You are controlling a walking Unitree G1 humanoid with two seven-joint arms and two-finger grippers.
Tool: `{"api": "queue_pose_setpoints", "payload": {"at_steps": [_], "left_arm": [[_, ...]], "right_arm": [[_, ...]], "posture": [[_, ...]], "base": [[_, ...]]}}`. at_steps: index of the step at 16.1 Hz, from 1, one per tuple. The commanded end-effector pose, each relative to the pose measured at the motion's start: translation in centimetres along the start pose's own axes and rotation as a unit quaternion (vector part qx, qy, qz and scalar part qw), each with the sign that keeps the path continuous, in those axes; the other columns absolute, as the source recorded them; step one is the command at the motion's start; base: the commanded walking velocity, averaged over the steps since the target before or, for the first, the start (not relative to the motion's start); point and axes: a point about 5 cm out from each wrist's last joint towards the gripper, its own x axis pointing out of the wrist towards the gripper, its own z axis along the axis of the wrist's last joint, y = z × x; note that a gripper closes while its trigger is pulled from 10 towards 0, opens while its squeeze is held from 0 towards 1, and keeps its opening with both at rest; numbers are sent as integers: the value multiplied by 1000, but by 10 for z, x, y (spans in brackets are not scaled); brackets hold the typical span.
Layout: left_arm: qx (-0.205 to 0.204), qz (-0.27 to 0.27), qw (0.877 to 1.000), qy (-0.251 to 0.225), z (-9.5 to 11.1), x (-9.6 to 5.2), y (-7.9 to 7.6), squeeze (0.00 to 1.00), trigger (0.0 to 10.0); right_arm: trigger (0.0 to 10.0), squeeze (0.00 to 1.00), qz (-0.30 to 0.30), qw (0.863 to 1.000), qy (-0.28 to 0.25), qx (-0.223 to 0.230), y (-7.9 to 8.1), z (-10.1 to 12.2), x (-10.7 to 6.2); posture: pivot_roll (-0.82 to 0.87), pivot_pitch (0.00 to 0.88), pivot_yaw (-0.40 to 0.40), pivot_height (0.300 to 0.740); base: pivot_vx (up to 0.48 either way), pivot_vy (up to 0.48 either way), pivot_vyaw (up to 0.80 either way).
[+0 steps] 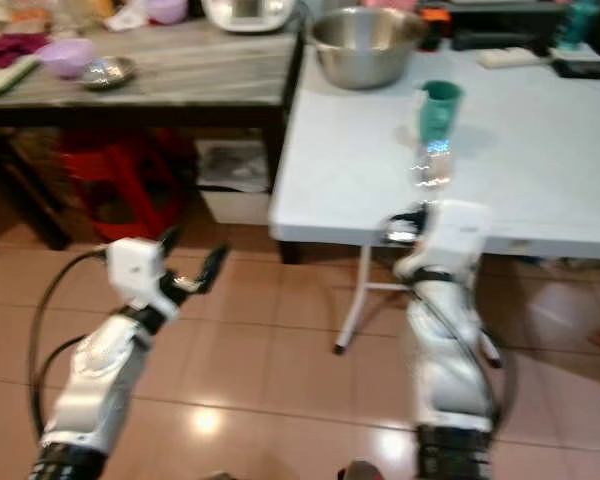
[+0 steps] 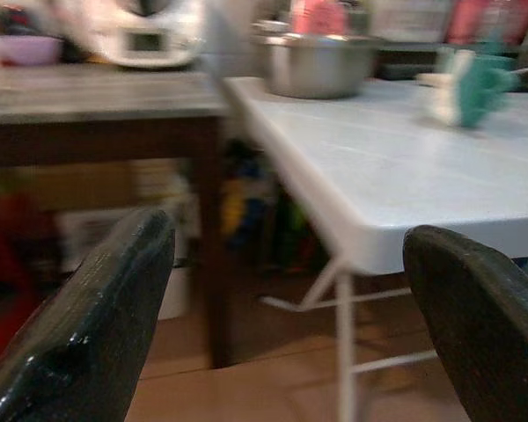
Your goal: Setting the table
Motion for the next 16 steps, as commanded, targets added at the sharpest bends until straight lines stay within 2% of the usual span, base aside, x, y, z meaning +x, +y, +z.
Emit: {"api": "queue_pose_setpoints", "payload": {"at_steps": [1,6,7,8,11,16], "left_arm": [[4,-4,1000,1,0,1,-2,0,10000],[0,-4,1000,3,0,1,-4,0,10000],[-5,0,1000,0,0,1,-4,0,10000],[7,-6,1000,-3,1,1,-5,0,10000],[-14,-6,1000,-7,1,0,-5,0,10000],[-18,-4,1000,-10,2,-2,-4,0,10000]], "right_arm": [[10000,0,-9,1000,-9,-4,-5,4,1],[10000,0,-13,1000,-9,-4,-8,2,2],[10000,0,-13,1000,-10,-5,-8,2,2],[10000,0,-12,1000,-10,-6,-7,2,2],[10000,0,-9,1000,-13,-11,-8,3,3],[10000,0,-5,1000,-15,-15,-7,3,4]], "posture": [[-187,118,96,740],[-183,115,101,740],[-183,115,101,740],[-183,112,99,740],[-185,109,91,740],[-184,111,88,740]], "base": [[0,386,0],[0,386,0],[0,0,0],[0,0,0],[0,0,0],[455,0,0]]}}
